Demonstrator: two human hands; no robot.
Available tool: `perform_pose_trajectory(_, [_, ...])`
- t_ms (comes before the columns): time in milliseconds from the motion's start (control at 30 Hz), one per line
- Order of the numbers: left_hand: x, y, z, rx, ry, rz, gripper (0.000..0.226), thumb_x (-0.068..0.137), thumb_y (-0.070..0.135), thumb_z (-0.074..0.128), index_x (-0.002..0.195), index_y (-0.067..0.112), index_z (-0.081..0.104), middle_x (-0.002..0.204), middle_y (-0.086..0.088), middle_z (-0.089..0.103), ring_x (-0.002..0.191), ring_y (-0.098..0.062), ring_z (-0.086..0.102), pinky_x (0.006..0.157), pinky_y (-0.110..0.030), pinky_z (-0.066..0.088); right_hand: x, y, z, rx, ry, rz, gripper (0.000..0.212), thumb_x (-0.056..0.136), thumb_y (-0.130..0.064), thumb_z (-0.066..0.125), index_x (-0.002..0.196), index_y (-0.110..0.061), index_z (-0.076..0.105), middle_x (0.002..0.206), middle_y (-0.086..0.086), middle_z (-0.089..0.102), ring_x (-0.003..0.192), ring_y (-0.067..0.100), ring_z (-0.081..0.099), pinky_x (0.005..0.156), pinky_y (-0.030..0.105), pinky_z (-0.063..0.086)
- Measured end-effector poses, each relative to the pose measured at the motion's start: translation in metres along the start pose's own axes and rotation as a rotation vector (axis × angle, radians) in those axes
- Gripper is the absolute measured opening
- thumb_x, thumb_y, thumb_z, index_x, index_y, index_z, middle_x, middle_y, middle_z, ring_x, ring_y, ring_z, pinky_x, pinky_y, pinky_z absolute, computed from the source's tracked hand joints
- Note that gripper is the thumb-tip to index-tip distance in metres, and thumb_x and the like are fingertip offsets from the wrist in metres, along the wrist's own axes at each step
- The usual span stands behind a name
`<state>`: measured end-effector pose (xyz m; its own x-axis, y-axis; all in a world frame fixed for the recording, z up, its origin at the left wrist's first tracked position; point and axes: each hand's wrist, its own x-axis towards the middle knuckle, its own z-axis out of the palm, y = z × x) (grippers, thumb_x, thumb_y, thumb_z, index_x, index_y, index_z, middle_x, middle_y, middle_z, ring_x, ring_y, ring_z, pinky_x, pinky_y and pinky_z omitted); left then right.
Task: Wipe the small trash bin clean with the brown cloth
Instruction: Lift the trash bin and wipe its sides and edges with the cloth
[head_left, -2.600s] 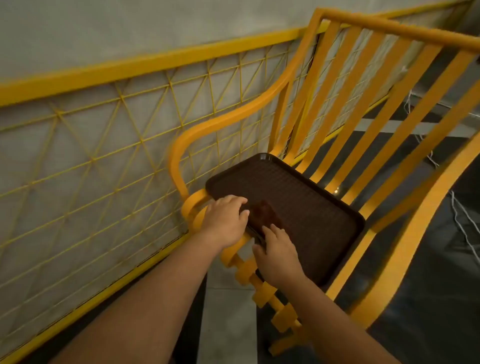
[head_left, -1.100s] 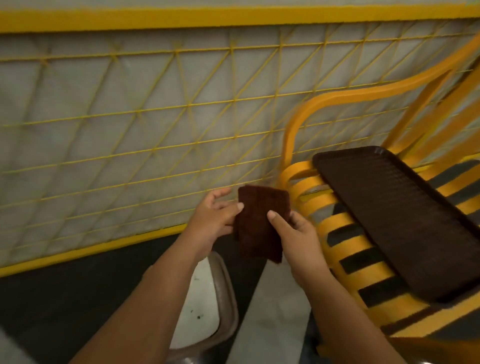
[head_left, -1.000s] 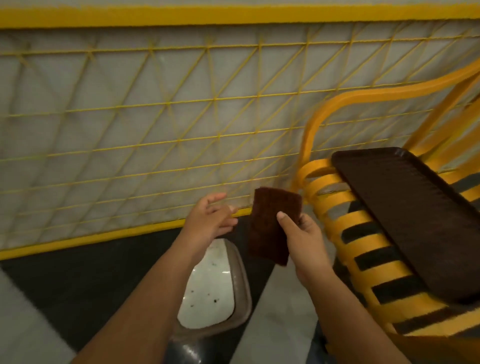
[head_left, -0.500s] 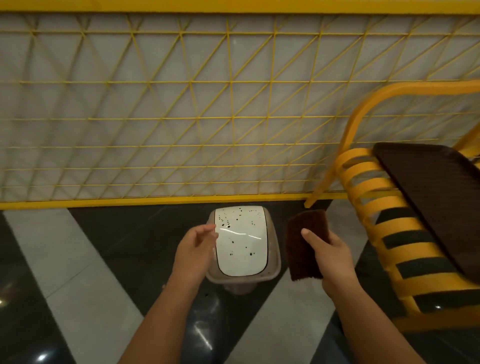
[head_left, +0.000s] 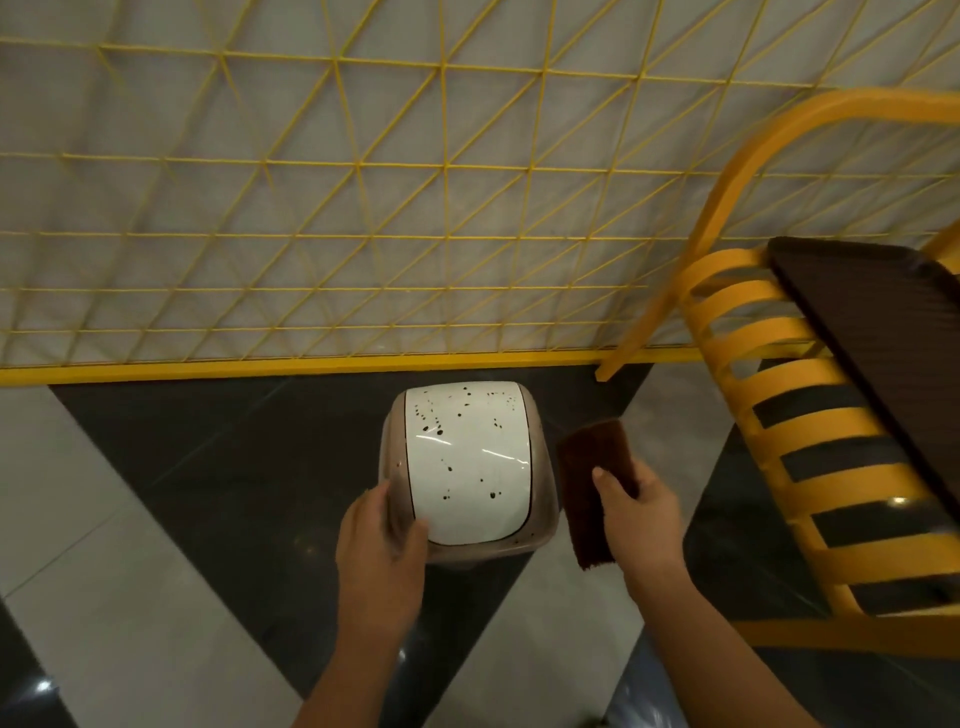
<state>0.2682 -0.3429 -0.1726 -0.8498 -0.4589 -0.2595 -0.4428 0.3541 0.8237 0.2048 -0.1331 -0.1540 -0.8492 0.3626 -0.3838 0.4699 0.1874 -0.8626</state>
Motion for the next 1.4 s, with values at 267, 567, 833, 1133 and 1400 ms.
perform_pose_trajectory(267, [0.011, 0.001, 0.017, 0.329, 0.006, 0.308, 0.086, 0.084, 0.044, 0.064, 0.152, 0.031, 0.013, 0.162, 0.002, 0.010, 0.147, -0.018, 0.007, 0.117, -0.044, 0.013, 0.009, 0.009, 0.028, -0.316, -0.024, -0.330, 0.036, 0.095, -0.025, 0.052, 0.130, -0.031, 0.052, 0.121, -0.010, 0.055, 0.111, 0.010, 0.052, 0.094, 0.030, 0.046])
perform_pose_trajectory(567, [0.019, 0.013, 0.040, 0.567, -0.028, 0.474, 0.078, 0.089, 0.055, 0.047, 0.152, 0.036, 0.006, 0.163, 0.006, -0.002, 0.145, -0.010, -0.017, 0.107, -0.027, -0.028, 0.007, 0.051, 0.018, -0.596, -0.105, -0.537, 0.034, 0.092, -0.026, 0.055, 0.126, -0.031, 0.055, 0.113, -0.011, 0.056, 0.097, 0.004, 0.053, 0.080, 0.010, 0.039])
perform_pose_trajectory(833, [0.023, 0.008, 0.024, -0.199, 0.170, -0.307, 0.062, 0.090, 0.024, 0.060, 0.147, 0.020, 0.034, 0.156, -0.010, 0.027, 0.140, -0.029, 0.031, 0.111, -0.048, 0.030, 0.018, 0.059, 0.018, -0.544, -0.102, -0.454, 0.034, 0.095, -0.029, 0.050, 0.128, -0.033, 0.054, 0.112, -0.012, 0.057, 0.099, 0.006, 0.055, 0.083, 0.010, 0.037])
perform_pose_trajectory(1133, [-0.024, 0.014, 0.068, -0.845, -0.108, -0.891, 0.045, 0.096, 0.015, 0.054, 0.140, 0.009, 0.045, 0.139, -0.017, 0.052, 0.131, -0.033, 0.045, 0.111, -0.042, 0.032, 0.002, 0.075, 0.023, -0.533, -0.074, -0.417, 0.042, 0.094, -0.032, 0.050, 0.136, -0.036, 0.044, 0.119, -0.013, 0.053, 0.095, -0.002, 0.048, 0.068, -0.006, 0.034])
perform_pose_trajectory(1400, [-0.029, -0.001, 0.084, -0.912, -0.045, -0.787, 0.020, 0.098, 0.011, 0.049, 0.114, 0.004, 0.058, 0.115, -0.020, 0.066, 0.101, -0.028, 0.063, 0.089, -0.034, 0.047, -0.024, 0.091, 0.019, -0.605, -0.206, -0.600, 0.039, 0.082, -0.011, 0.070, 0.102, -0.043, 0.061, 0.103, -0.019, 0.055, 0.090, 0.000, 0.057, 0.081, 0.004, 0.039])
